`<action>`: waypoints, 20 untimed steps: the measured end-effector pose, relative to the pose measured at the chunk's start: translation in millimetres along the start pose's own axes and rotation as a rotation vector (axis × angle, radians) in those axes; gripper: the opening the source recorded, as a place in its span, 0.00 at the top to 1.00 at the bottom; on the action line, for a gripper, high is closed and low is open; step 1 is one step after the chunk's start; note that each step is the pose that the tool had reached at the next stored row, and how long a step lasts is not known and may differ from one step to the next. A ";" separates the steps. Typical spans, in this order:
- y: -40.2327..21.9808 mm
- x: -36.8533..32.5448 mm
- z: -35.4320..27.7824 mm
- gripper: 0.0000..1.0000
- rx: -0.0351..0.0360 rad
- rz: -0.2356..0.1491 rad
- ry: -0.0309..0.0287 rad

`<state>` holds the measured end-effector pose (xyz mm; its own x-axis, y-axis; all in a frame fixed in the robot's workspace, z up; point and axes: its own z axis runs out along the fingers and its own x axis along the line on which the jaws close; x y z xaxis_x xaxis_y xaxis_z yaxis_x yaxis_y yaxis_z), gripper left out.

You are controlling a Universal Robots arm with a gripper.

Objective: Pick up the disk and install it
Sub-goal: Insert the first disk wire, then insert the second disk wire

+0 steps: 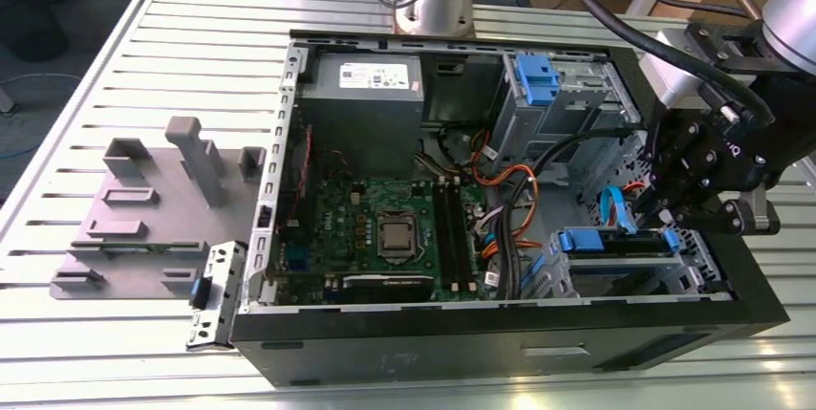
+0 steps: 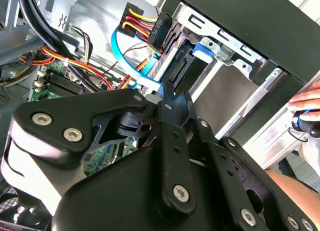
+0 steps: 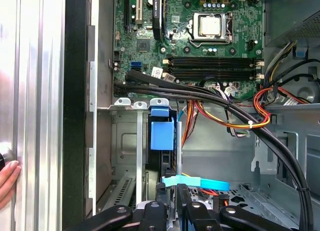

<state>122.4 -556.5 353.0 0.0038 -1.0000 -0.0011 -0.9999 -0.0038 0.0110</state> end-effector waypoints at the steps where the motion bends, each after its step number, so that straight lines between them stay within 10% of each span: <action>1: 0.0 0.0 0.0 0.76 0.0000 0.000 0.0001; 20: -6.3 0.0 -1.3 0.76 0.0000 0.000 -0.0001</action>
<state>128.6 -556.5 354.2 0.0039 -1.0000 -0.0012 -0.9999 -0.0039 0.0110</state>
